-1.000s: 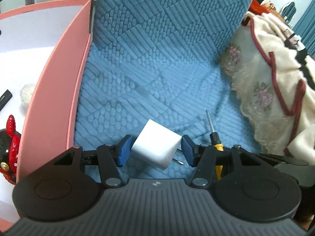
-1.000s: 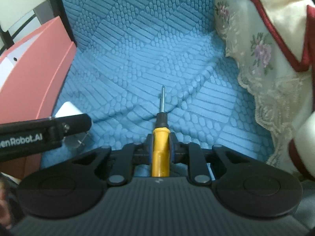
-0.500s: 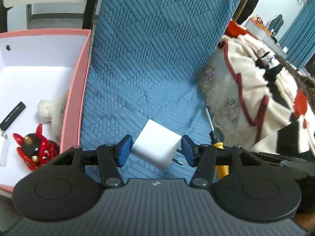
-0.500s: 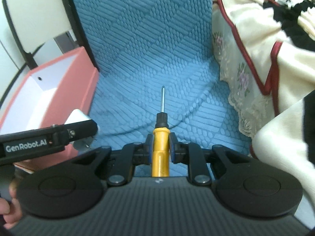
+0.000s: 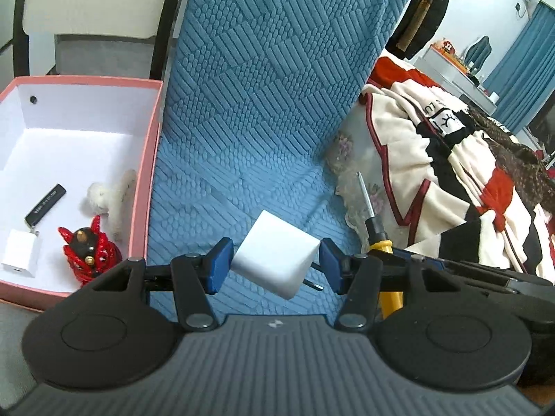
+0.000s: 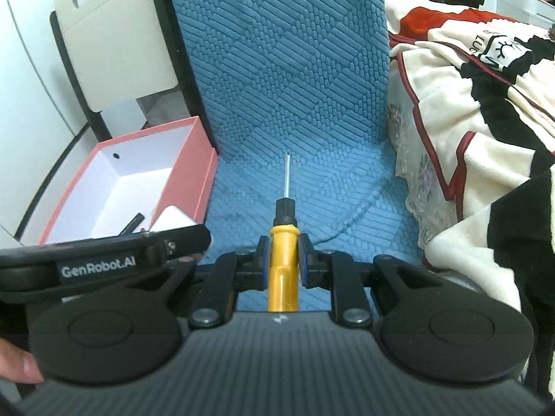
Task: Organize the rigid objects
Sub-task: 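Lower the charger and screwdriver into the box and open both grippers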
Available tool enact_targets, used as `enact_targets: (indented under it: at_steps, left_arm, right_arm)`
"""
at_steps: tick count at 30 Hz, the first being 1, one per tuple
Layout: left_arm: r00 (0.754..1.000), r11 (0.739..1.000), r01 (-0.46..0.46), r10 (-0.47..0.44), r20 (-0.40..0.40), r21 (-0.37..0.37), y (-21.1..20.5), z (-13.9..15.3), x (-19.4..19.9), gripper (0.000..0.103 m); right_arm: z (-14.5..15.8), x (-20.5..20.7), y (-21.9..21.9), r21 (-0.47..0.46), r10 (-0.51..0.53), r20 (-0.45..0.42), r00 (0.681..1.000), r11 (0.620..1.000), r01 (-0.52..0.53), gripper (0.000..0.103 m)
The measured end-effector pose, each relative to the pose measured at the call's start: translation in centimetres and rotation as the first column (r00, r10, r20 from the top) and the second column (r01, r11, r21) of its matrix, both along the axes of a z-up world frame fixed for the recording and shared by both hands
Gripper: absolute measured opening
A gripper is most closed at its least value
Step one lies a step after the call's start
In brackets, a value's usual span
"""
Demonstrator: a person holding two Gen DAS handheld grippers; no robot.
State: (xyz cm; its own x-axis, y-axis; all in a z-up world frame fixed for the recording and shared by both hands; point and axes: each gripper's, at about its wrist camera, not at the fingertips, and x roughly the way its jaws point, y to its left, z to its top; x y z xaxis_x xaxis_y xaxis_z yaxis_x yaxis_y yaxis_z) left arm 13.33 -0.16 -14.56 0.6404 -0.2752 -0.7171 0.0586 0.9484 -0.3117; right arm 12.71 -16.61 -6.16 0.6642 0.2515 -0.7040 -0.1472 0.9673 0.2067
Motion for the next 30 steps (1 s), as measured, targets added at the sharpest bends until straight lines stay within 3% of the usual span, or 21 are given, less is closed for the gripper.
enact_targets:
  at_steps: [13,24,30]
  left_arm:
    - [0.995,0.995,-0.095,0.094,0.038,0.019,4.7,3.7,0.0,0.061]
    - [0.972,0.977,-0.214,0.212,0.098,0.013,13.0,7.7,1.8,0.061]
    - [0.961,0.964,-0.264,0.262,0.086,0.016,18.1,7.8,2.5,0.061]
  right_arm:
    - [2.6,0.8,4.0,0.029,0.094,0.03,0.995,0.995,-0.095,0.02]
    - [5.9,3.9,11.6,0.056,0.215,0.091,0.972,0.974,-0.22,0.02]
    - [5.6,5.8,15.9,0.058,0.259,0.08,0.963,0.963,-0.263,0.02]
